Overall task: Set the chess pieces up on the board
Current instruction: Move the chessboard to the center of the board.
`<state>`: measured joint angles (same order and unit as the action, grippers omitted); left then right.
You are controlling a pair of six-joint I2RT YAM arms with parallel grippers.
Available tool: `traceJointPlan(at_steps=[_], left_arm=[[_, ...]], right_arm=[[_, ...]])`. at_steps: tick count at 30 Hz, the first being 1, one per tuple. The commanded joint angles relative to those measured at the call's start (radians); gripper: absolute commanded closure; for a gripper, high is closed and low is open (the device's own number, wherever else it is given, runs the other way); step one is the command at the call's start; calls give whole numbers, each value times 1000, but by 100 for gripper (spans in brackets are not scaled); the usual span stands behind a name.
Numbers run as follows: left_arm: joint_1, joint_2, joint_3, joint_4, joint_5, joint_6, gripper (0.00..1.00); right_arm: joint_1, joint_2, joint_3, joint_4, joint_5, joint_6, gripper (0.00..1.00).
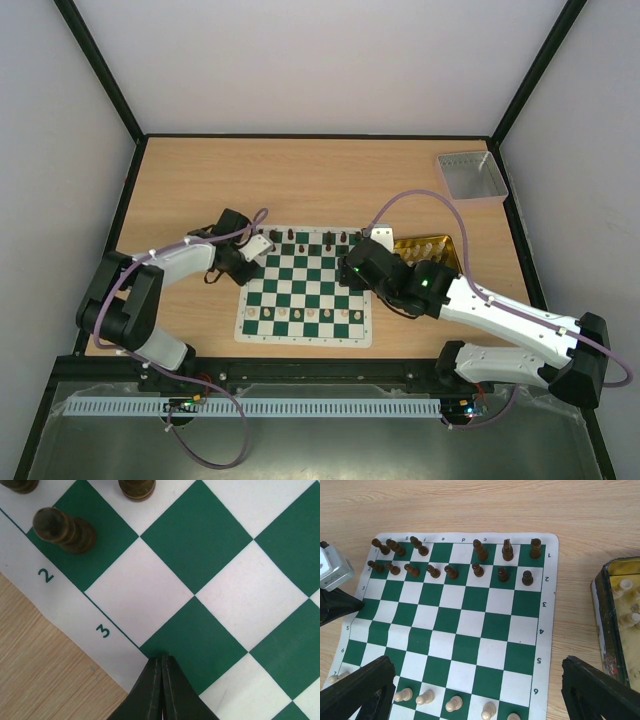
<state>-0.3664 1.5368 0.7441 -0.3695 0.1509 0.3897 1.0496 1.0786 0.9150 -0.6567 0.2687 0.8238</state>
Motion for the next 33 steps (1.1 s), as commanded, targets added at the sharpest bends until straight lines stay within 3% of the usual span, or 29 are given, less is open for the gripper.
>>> traceJointPlan(at_steps=[1, 14, 23, 29, 33], left_arm=[[-6, -14, -31, -100, 8, 12, 98], [-6, -19, -34, -86, -25, 4, 98], [-5, -169, 55, -127, -13, 5, 49], [-5, -266, 163, -229, 19, 13, 45], [1, -346, 157, -205, -24, -11, 41]], right_arm=[[5, -19, -13, -20, 17, 17, 13], [5, -16, -14, -23, 20, 18, 12], [1, 26, 47, -57, 59, -1, 11], [-36, 63, 95, -65, 51, -36, 11], [-138, 84, 109, -67, 9, -75, 12]])
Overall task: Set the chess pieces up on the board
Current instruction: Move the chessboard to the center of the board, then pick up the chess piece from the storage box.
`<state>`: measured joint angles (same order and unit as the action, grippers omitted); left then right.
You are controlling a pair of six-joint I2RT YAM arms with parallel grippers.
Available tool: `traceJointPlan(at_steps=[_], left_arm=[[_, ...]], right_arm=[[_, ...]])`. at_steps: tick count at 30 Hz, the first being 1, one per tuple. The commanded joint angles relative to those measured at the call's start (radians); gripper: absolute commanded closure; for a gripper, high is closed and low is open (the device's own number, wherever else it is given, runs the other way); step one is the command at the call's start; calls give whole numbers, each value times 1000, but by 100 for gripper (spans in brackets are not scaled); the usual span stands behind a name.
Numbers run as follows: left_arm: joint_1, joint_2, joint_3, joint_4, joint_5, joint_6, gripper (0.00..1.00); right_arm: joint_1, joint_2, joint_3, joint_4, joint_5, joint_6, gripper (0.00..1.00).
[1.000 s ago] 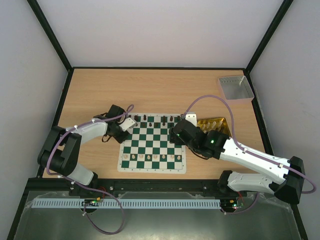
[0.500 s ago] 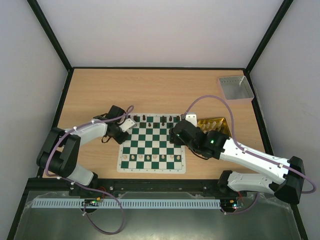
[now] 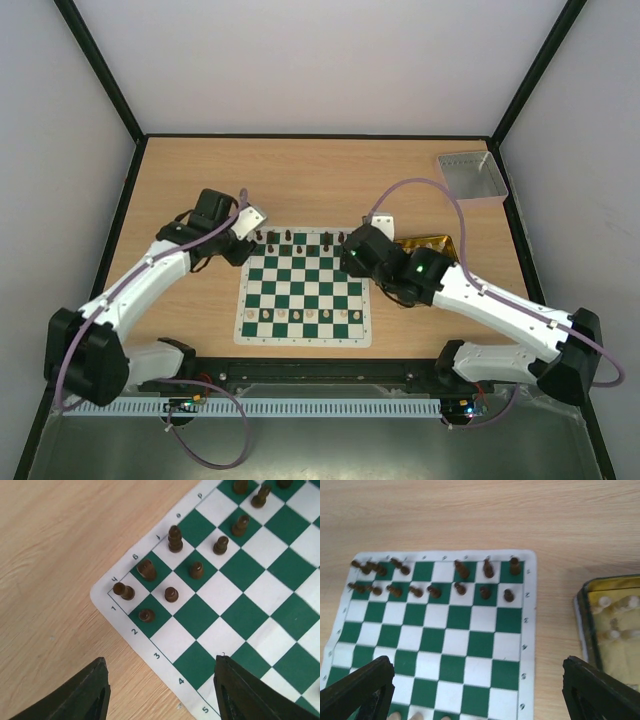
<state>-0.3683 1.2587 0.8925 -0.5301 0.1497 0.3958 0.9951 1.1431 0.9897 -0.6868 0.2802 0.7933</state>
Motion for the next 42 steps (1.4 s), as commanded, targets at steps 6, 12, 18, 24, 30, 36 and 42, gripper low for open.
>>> traceJointPlan(at_steps=[6, 12, 18, 24, 30, 36, 42], left_arm=[[60, -142, -119, 170, -204, -136, 8], [178, -139, -217, 270, 9, -92, 1], [285, -126, -280, 352, 199, -72, 1], [314, -108, -324, 401, 261, -66, 0], [319, -69, -332, 404, 256, -66, 1], [319, -41, -330, 406, 259, -63, 1], [319, -29, -331, 405, 255, -61, 1]], right_arm=[[-353, 101, 27, 5, -144, -95, 13], [-560, 241, 2, 85, -316, -110, 18], [-645, 331, 58, 87, -297, -112, 22], [-724, 351, 99, 33, -254, -89, 27], [-780, 314, 72, 20, -252, -78, 37], [-804, 275, 49, -7, -251, -76, 48], [-814, 173, -2, -47, -229, -55, 54]])
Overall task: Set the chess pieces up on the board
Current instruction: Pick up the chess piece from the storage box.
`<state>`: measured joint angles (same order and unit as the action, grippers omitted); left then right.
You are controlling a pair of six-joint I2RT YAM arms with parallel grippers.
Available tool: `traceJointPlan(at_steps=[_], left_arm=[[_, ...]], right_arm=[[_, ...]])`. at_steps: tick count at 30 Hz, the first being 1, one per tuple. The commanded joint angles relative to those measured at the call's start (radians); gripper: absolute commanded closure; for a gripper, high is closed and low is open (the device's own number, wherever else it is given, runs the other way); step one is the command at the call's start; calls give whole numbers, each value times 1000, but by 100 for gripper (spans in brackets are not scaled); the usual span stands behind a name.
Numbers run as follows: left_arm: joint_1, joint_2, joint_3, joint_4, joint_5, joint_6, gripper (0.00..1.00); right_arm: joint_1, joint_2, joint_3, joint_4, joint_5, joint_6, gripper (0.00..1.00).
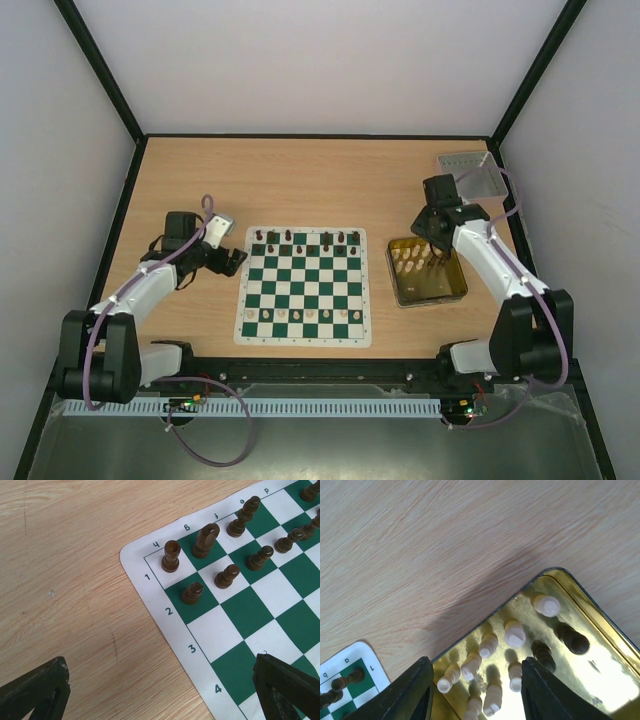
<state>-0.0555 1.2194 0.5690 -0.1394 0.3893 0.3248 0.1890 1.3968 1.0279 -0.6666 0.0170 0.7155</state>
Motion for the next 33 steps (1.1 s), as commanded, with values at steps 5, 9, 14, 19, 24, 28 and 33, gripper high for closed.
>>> traceJointPlan(at_steps=[5, 9, 14, 19, 24, 28, 33], left_arm=[[6, 9, -3, 10, 11, 8, 0], [6, 8, -3, 8, 11, 9, 1], [6, 8, -3, 9, 4, 8, 1], [5, 11, -3, 9, 7, 9, 1], [5, 14, -1, 8, 11, 10, 1], [5, 14, -1, 8, 11, 10, 1], [5, 14, 0, 6, 15, 11, 1]], right_arm=[[-12, -150, -77, -111, 39, 26, 58], [-63, -168, -117, -117, -8, 23, 60], [-179, -162, -180, -81, -117, 2, 62], [-223, -143, -196, -48, -162, 2, 63], [-229, -122, -186, -29, -163, 2, 63], [-236, -105, -183, -15, -159, 4, 63], [-254, -82, -181, 4, -159, 4, 66]])
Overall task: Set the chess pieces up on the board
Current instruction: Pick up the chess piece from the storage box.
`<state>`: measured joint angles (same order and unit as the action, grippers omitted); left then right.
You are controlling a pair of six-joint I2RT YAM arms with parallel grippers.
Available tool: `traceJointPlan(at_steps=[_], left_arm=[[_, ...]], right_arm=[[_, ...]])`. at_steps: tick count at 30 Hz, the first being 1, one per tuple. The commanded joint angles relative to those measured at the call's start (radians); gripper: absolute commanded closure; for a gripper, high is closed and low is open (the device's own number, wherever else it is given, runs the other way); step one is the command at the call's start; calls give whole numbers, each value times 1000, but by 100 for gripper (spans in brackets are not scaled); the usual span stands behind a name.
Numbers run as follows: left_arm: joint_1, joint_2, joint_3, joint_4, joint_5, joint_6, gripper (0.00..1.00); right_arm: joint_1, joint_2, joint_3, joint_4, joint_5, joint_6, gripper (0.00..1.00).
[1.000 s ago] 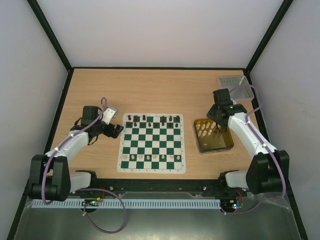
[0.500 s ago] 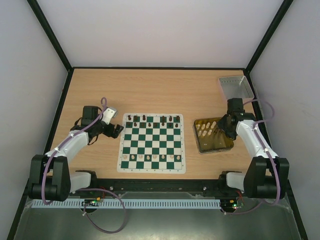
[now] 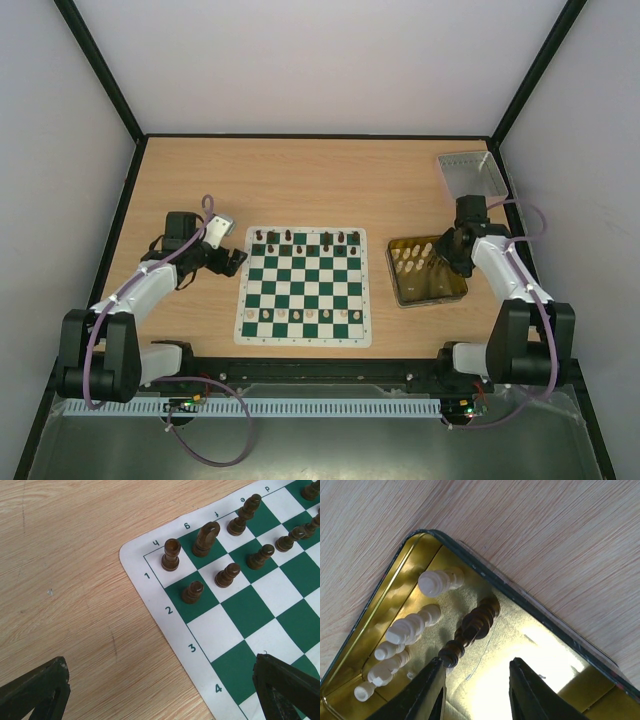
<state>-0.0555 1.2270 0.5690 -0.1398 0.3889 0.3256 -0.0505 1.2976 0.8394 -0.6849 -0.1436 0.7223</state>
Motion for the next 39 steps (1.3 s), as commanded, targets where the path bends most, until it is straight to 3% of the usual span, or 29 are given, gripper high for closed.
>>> traceJointPlan(at_steps=[1, 32, 39], left_arm=[[5, 6, 0, 6, 15, 9, 1], [3, 6, -2, 4, 30, 15, 1], [2, 6, -1, 3, 30, 16, 1]], right_arm=[[-16, 21, 6, 25, 0, -2, 66], [-49, 128, 8, 91, -40, 7, 70], [-51, 135, 13, 84, -29, 5, 77]])
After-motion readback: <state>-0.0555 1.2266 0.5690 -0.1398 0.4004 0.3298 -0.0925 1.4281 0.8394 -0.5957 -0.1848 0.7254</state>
